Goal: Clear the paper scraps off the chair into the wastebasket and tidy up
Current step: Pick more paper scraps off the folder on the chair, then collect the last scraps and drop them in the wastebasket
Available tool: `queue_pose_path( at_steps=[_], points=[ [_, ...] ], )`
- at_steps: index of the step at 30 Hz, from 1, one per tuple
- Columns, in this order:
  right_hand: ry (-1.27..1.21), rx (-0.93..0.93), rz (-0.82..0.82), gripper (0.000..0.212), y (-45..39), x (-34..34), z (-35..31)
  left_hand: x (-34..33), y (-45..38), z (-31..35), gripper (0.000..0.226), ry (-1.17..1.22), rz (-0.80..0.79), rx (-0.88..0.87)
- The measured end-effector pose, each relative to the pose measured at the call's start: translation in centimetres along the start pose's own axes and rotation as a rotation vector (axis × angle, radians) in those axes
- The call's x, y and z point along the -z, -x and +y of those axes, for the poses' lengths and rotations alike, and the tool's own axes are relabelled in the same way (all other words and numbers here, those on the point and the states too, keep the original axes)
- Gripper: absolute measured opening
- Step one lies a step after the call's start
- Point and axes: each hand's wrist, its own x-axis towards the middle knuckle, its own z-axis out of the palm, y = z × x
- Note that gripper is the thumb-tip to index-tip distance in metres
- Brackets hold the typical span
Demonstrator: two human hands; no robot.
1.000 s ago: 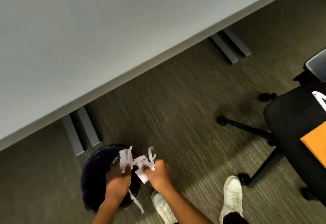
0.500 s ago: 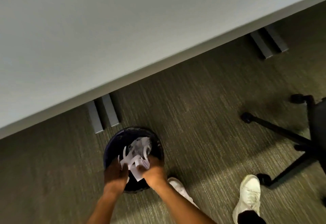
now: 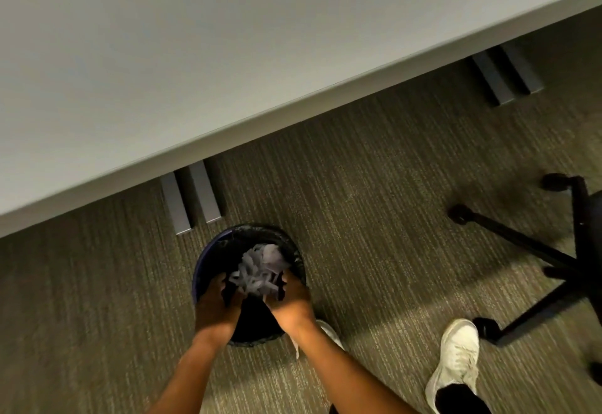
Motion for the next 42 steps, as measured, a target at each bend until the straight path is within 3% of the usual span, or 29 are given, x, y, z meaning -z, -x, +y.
queue_pose_path(
  at_steps=[3, 7, 14, 18, 23, 34, 42],
  points=[
    [-0.085, -0.015, 0.022, 0.056, -0.5, 1.6, 0.6, -0.4, 0.0, 1.2, 0.048, -0.013, -0.008, -0.023],
    [-0.081, 0.025, 0.115, 0.038, -1.3, 5.1, 0.7, -1.4, 0.2, 3.7, 0.045, -0.018, -0.049, -0.081],
    [-0.365, -0.086, 0.253, 0.034, -1.6, 12.7, 2.7, -5.0, 1.7, 9.7, 0.034, -0.04, -0.078, -0.233],
    [-0.295, -0.066, 0.349, 0.042, -0.8, 18.5, 4.3, -8.6, 3.3, 14.3, 0.035, 0.024, -0.1, -0.215],
    [-0.3, -0.012, 0.464, 0.044, 1.0, 26.8, 7.0, -13.5, 6.2, 20.9, 0.033, -0.047, -0.167, -0.39],
    [-0.459, -0.046, 0.73, 0.041, 5.9, 44.3, 17.4, -26.4, 14.9, 35.7, 0.033, -0.113, -0.332, -0.753],
    [-0.523, -0.094, 0.905, 0.041, 9.6, 53.4, 25.5, -34.4, 19.2, 41.5, 0.035, -0.24, -0.438, -0.872]
  ],
)
